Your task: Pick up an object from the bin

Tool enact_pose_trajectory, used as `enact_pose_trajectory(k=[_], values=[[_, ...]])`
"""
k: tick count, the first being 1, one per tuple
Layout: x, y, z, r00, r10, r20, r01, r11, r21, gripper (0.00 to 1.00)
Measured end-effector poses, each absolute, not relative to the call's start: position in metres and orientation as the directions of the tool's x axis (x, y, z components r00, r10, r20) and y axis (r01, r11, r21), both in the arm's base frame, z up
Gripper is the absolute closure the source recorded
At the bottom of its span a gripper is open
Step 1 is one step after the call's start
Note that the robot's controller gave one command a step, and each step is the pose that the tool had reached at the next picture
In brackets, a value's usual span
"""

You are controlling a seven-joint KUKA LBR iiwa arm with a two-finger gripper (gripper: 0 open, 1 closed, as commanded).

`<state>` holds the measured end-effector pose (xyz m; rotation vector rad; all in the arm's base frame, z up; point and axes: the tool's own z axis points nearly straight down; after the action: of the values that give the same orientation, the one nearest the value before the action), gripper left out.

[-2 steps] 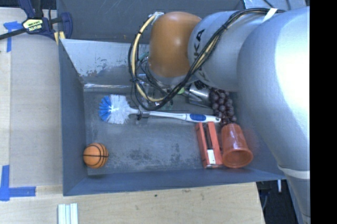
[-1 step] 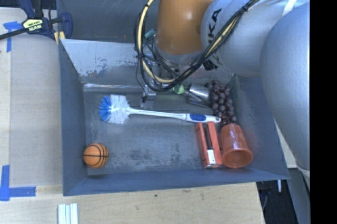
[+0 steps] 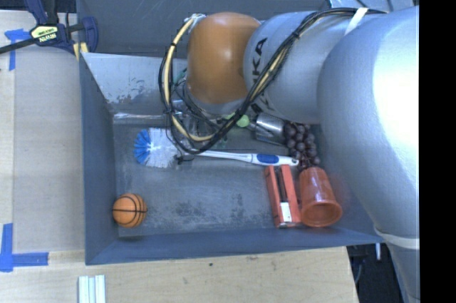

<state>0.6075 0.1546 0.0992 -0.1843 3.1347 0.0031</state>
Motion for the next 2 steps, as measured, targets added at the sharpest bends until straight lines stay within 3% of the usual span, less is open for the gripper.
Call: enact_pose_trajectory(k=[1,2], values=[[0.617,0.153,0.069,-0.931,0.365,-0.011,0.365,0.931,0.007,0.00],[0.621,0.169,0.071,-1.000,0.029,-0.007,0.029,1.000,0.004,1.00]])
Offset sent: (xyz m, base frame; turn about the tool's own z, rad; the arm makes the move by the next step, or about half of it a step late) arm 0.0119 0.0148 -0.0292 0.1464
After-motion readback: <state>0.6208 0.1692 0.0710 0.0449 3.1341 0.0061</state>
